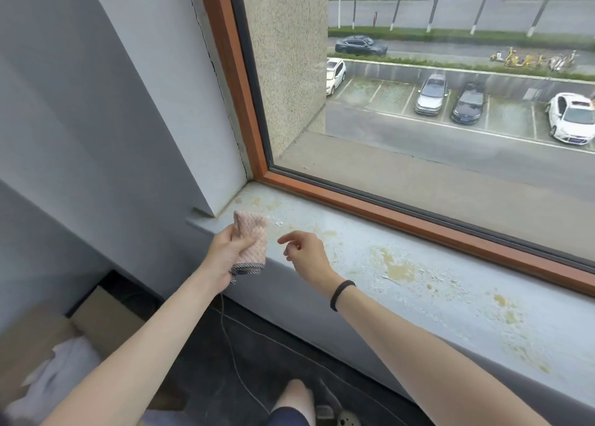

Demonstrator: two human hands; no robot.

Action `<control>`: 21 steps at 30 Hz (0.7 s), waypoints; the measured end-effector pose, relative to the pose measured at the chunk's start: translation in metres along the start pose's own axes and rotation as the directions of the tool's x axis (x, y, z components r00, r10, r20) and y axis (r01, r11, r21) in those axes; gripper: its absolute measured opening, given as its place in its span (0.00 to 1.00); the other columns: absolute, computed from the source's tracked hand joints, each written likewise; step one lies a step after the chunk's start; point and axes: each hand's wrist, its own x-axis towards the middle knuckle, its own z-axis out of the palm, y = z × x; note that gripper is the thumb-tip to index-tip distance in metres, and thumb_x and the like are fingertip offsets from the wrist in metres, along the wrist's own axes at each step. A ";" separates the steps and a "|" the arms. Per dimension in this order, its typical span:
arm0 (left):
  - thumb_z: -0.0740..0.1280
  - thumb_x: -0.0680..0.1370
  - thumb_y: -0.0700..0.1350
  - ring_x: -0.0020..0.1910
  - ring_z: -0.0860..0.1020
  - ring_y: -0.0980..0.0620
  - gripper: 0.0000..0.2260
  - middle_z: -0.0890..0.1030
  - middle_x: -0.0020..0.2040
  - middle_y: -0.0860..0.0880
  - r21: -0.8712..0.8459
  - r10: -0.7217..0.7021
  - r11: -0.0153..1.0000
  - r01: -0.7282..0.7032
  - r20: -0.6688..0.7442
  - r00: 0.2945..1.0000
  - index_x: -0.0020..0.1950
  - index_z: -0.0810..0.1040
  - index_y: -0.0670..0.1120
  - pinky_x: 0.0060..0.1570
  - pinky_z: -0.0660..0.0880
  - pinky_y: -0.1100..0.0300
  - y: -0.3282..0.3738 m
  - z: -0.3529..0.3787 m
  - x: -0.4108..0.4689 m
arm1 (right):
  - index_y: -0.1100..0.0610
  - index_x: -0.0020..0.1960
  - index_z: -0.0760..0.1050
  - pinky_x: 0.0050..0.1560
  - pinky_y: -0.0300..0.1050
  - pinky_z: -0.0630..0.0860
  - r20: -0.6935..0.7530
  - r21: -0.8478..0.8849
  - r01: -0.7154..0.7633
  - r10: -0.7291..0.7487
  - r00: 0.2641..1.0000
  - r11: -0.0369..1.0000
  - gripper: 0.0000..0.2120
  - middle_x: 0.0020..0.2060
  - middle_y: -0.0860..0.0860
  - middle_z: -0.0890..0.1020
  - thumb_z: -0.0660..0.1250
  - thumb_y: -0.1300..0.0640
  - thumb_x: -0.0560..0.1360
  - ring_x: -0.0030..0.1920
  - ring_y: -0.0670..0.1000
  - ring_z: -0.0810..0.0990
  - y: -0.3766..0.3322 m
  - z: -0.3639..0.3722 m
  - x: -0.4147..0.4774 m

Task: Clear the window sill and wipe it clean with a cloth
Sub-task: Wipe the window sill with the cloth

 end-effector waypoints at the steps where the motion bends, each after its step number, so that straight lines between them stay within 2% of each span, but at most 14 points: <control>1: 0.66 0.76 0.35 0.50 0.81 0.47 0.11 0.81 0.53 0.44 0.039 0.030 0.999 -0.028 -0.038 0.999 0.58 0.74 0.43 0.45 0.77 0.55 0.003 -0.006 0.002 | 0.59 0.54 0.79 0.29 0.37 0.71 0.005 -0.057 0.014 -0.014 1.000 0.998 0.17 0.40 0.52 0.78 0.53 0.68 0.76 0.34 0.49 0.76 0.003 0.001 -0.003; 3: 0.64 0.78 0.38 0.49 0.80 0.48 0.10 0.81 0.52 0.45 0.100 0.066 0.993 -0.057 -0.097 0.993 0.59 0.74 0.42 0.45 0.77 0.56 0.011 -0.015 0.014 | 0.59 0.57 0.77 0.31 0.39 0.71 -0.001 -0.162 0.044 -0.045 0.999 0.986 0.17 0.46 0.52 0.79 0.53 0.66 0.77 0.33 0.50 0.75 0.006 0.002 -0.005; 5: 0.64 0.79 0.40 0.50 0.80 0.46 0.10 0.80 0.52 0.44 0.255 0.107 0.964 -0.068 -0.143 0.984 0.59 0.75 0.40 0.48 0.77 0.54 0.015 -0.021 0.030 | 0.58 0.59 0.76 0.42 0.43 0.76 -0.010 -0.317 0.102 -0.111 0.994 0.943 0.16 0.54 0.53 0.78 0.53 0.65 0.78 0.45 0.52 0.78 0.010 0.007 -0.006; 6: 0.64 0.79 0.40 0.50 0.80 0.45 0.08 0.80 0.51 0.43 0.367 0.138 0.927 -0.076 -0.145 0.980 0.56 0.76 0.40 0.48 0.77 0.54 0.018 -0.024 0.042 | 0.58 0.61 0.75 0.49 0.44 0.75 -0.013 -0.386 0.136 -0.153 0.988 0.912 0.16 0.57 0.52 0.77 0.53 0.64 0.78 0.53 0.52 0.77 0.012 0.010 -0.003; 7: 0.64 0.78 0.40 0.48 0.79 0.43 0.04 0.80 0.48 0.42 0.503 0.170 0.860 -0.083 -0.130 0.977 0.50 0.76 0.41 0.45 0.75 0.53 0.019 -0.026 0.054 | 0.58 0.62 0.74 0.54 0.44 0.74 -0.010 -0.437 0.172 -0.196 0.981 0.883 0.16 0.59 0.51 0.75 0.54 0.64 0.79 0.57 0.51 0.74 0.014 0.013 -0.003; 9: 0.63 0.76 0.42 0.43 0.77 0.42 0.06 0.78 0.40 0.43 0.779 0.259 0.621 -0.085 -0.101 0.961 0.40 0.73 0.43 0.38 0.71 0.55 0.021 -0.022 0.074 | 0.59 0.64 0.72 0.57 0.43 0.73 -0.008 -0.520 0.245 -0.291 0.957 0.818 0.16 0.62 0.50 0.73 0.55 0.65 0.79 0.61 0.51 0.71 0.017 0.021 0.001; 11: 0.60 0.78 0.46 0.41 0.76 0.42 0.09 0.77 0.41 0.43 0.937 0.365 0.334 -0.101 -0.030 0.930 0.41 0.72 0.43 0.37 0.69 0.55 0.021 -0.016 0.092 | 0.59 0.64 0.72 0.57 0.44 0.74 0.007 -0.593 0.288 -0.353 0.936 0.752 0.16 0.62 0.51 0.73 0.56 0.66 0.78 0.62 0.52 0.71 0.024 0.033 0.006; 14: 0.58 0.80 0.48 0.47 0.77 0.40 0.10 0.75 0.49 0.43 0.989 0.436 -0.011 -0.148 0.138 0.889 0.53 0.73 0.42 0.42 0.71 0.52 0.021 -0.009 0.115 | 0.59 0.57 0.75 0.52 0.42 0.75 0.029 -0.677 0.309 -0.395 0.918 0.668 0.12 0.56 0.52 0.76 0.60 0.66 0.76 0.56 0.52 0.74 0.029 0.056 0.013; 16: 0.56 0.81 0.42 0.48 0.76 0.40 0.09 0.74 0.52 0.42 0.971 0.444 -0.153 -0.182 0.232 0.865 0.57 0.71 0.41 0.41 0.70 0.51 0.024 -0.009 0.129 | 0.57 0.48 0.77 0.45 0.39 0.77 0.032 -0.711 0.340 -0.455 0.890 0.616 0.09 0.47 0.50 0.79 0.69 0.66 0.69 0.48 0.51 0.78 0.032 0.070 0.017; 17: 0.56 0.80 0.38 0.48 0.76 0.40 0.08 0.74 0.53 0.41 0.960 0.454 -0.199 -0.199 0.270 0.849 0.58 0.71 0.40 0.40 0.70 0.52 0.027 -0.011 0.137 | 0.56 0.46 0.78 0.43 0.39 0.78 0.024 -0.720 0.350 -0.483 0.876 0.599 0.10 0.45 0.49 0.80 0.73 0.65 0.66 0.45 0.50 0.79 0.034 0.076 0.020; 19: 0.58 0.77 0.32 0.45 0.78 0.40 0.09 0.75 0.50 0.39 0.908 0.455 -0.311 -0.282 0.403 0.794 0.56 0.72 0.38 0.37 0.72 0.52 0.033 -0.014 0.154 | 0.55 0.47 0.79 0.46 0.39 0.78 -0.009 -0.736 0.338 -0.507 0.862 0.586 0.14 0.46 0.48 0.81 0.76 0.62 0.63 0.47 0.50 0.80 0.036 0.088 0.028; 21: 0.67 0.72 0.33 0.35 0.80 0.43 0.07 0.77 0.42 0.40 0.818 0.426 -0.446 -0.364 0.552 0.717 0.50 0.75 0.36 0.29 0.75 0.55 0.037 -0.016 0.174 | 0.55 0.50 0.80 0.51 0.40 0.76 -0.021 -0.763 0.325 -0.524 0.851 0.559 0.16 0.49 0.48 0.81 0.76 0.61 0.63 0.50 0.50 0.79 0.038 0.095 0.036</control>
